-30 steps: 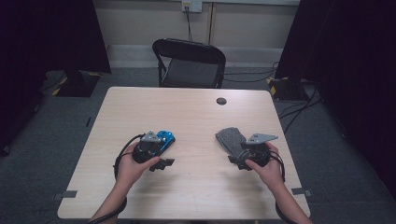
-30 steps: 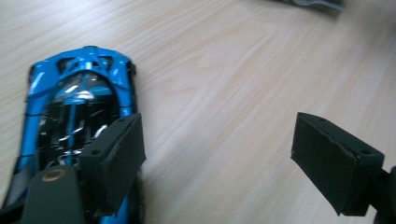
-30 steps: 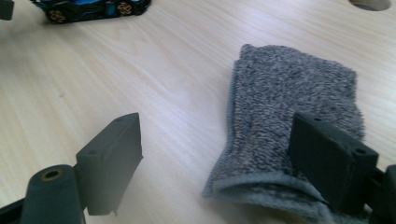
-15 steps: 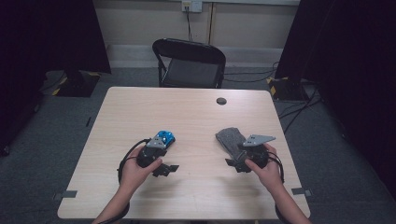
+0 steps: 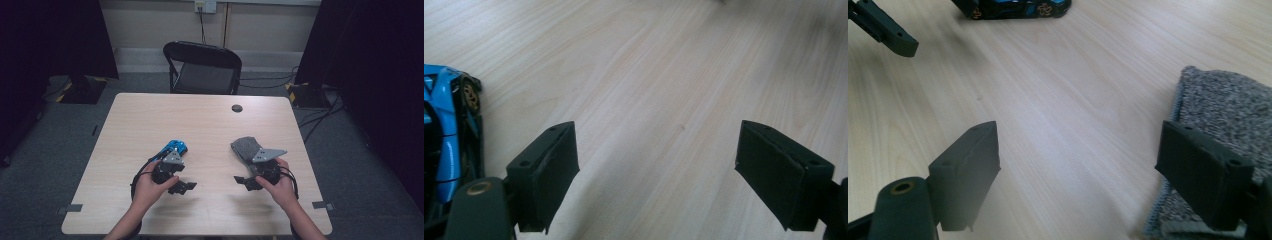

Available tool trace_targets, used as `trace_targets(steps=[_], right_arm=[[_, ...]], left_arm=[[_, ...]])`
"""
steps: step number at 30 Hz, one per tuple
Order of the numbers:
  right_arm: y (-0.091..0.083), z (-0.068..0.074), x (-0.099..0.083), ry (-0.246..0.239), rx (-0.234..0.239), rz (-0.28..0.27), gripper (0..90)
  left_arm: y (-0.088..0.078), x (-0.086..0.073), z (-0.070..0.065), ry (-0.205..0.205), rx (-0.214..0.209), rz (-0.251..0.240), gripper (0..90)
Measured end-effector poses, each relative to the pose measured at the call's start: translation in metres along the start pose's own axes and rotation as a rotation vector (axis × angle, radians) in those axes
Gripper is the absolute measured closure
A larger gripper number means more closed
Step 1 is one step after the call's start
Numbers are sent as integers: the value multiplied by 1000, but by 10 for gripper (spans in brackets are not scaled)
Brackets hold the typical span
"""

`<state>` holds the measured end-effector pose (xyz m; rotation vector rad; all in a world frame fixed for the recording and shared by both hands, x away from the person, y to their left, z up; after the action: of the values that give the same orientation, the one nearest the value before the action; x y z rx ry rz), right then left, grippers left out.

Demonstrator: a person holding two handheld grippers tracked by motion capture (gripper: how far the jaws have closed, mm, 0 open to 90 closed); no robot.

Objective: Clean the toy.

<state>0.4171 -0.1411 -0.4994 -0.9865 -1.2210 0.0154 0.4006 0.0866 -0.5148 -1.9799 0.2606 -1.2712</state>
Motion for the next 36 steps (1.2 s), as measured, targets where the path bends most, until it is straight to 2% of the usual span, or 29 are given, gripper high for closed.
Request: trace_targets(steps=[10, 23, 36], right_arm=[[9, 18, -2, -35, 45, 24, 177], [17, 31, -5, -46, 72, 35, 178], [26, 42, -13, -55, 100, 51, 182]], left_arm=[[5, -3, -8, 21, -23, 17, 170], [11, -5, -16, 43, -28, 22, 170], [23, -10, -26, 53, -55, 41, 171]])
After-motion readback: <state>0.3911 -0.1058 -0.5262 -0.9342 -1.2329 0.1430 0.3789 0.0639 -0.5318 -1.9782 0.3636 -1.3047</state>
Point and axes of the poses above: each handheld gripper's, and its own axes: y roughly forward along the jaws, x roughly out of its top, z roughly to its left, the point moved 8 cm from there along y, roughly forward along the jaws, and after that the axes turned 5 degrees about -x, right-handed, at the moved point
